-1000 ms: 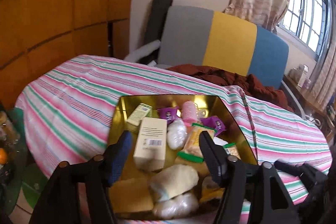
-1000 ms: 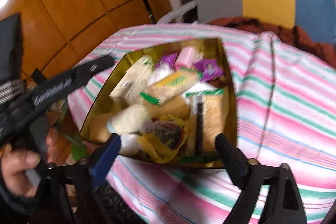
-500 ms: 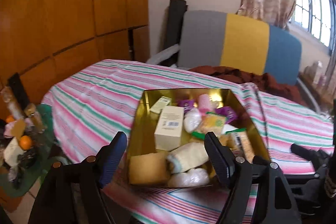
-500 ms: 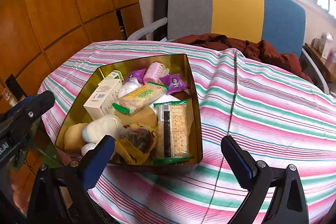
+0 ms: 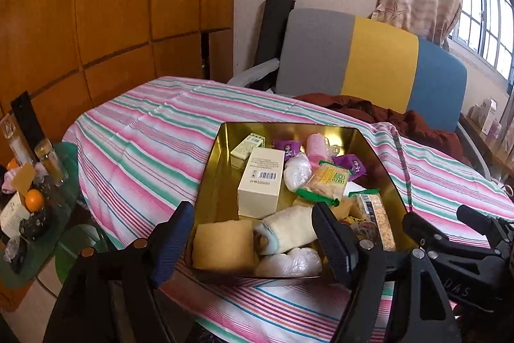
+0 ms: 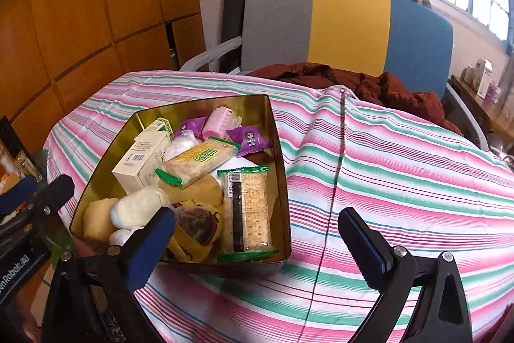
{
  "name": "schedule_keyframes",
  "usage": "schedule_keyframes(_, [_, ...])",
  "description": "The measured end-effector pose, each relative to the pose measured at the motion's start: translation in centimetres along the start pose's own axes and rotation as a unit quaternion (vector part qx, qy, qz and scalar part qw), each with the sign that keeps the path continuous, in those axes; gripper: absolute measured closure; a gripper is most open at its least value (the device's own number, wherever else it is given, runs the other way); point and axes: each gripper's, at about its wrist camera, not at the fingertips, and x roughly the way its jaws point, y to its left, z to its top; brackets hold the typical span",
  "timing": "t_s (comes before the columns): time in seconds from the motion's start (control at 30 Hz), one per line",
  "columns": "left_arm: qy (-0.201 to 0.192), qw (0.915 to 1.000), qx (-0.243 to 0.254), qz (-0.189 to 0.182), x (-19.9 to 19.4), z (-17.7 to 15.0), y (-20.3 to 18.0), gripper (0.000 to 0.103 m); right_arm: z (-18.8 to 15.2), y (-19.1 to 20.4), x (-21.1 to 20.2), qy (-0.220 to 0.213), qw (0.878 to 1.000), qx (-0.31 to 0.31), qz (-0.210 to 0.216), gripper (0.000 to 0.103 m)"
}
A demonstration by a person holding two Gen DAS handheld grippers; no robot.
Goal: Organize objects
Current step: 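Withdraw both grippers from the gold tray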
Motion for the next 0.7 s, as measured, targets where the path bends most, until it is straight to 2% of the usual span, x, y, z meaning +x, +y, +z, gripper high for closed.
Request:
schedule_keyframes(0.1, [0.009,0.9999,-0.01,-0.006,0.5,-0.1,0.4,0.033,0.3,0.1,0.1,0.0,1.0,-0.002,-0.003,0.001])
schedule_keyframes(0.57, [0.002,0.9999,-0.015,0.008,0.7,-0.1,1.3,0.034,1.2,0.9,-0.5,-0.021,1.0,-0.01,-0.007,0.001])
schedule_keyframes(0.7, [0.002,0.9998,-0.019,0.005,0.8,-0.2,1.5,0.044,1.1,0.9,-0.5,-0.02,1.0,-0.008,-0.005,0.001])
